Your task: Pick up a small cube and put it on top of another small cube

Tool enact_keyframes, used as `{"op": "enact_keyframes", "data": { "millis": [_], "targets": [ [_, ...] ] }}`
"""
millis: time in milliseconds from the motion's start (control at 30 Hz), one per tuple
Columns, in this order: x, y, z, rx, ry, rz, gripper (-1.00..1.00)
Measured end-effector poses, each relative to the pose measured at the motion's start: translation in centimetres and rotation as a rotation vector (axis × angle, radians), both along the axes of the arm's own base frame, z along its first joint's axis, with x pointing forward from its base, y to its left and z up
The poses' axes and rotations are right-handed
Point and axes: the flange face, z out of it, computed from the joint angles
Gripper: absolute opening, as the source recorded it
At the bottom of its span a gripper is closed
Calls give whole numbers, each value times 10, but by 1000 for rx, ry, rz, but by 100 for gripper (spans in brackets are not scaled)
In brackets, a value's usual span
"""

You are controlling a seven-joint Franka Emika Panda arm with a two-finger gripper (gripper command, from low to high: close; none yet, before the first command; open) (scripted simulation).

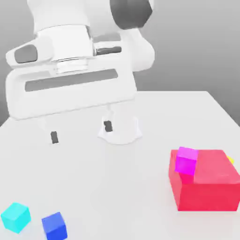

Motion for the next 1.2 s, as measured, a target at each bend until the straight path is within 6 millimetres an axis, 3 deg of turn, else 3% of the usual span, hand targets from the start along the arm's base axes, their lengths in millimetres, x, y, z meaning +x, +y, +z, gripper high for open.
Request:
{"op": "enact_keyframes", "data": {
  "millis": [200,400,533,567,767,967,1200],
  "targets": [
    [-6,-30,-98,-71,124,87,0],
    [-29,-64,-180,-168,240,172,0],
    [-32,-69,-234,-181,253,183,0],
    [-33,-69,-244,-180,253,183,-100],
    [-33,-69,-249,-178,256,183,-100],
    [-30,-63,-190,-179,254,207,-100],
    [14,42,-202,-194,213,622,-100]
  ]
}}
